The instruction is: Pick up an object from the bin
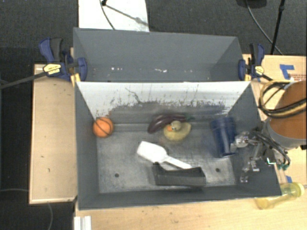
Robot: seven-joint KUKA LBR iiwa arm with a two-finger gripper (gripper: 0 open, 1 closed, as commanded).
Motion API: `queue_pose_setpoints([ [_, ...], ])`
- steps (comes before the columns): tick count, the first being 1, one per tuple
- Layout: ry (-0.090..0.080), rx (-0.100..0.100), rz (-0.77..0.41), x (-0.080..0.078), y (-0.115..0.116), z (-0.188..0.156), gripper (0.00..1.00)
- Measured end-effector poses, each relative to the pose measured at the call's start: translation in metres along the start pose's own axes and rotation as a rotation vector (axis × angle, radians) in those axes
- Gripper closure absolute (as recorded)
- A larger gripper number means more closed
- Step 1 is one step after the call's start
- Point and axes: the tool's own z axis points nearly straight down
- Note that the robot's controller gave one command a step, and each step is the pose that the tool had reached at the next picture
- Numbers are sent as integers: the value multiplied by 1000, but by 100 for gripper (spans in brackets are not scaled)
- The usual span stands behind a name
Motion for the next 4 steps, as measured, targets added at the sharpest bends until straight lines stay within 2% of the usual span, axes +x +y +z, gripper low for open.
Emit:
queue_pose_setpoints([
  [1,-5,1,-6,-2,1,-2,0],
  [2,-22,8,-124,-26,6,19,0],
  [3,-28,9,-175,-29,6,20,0],
  [4,-23,8,-189,-34,13,23,0],
])
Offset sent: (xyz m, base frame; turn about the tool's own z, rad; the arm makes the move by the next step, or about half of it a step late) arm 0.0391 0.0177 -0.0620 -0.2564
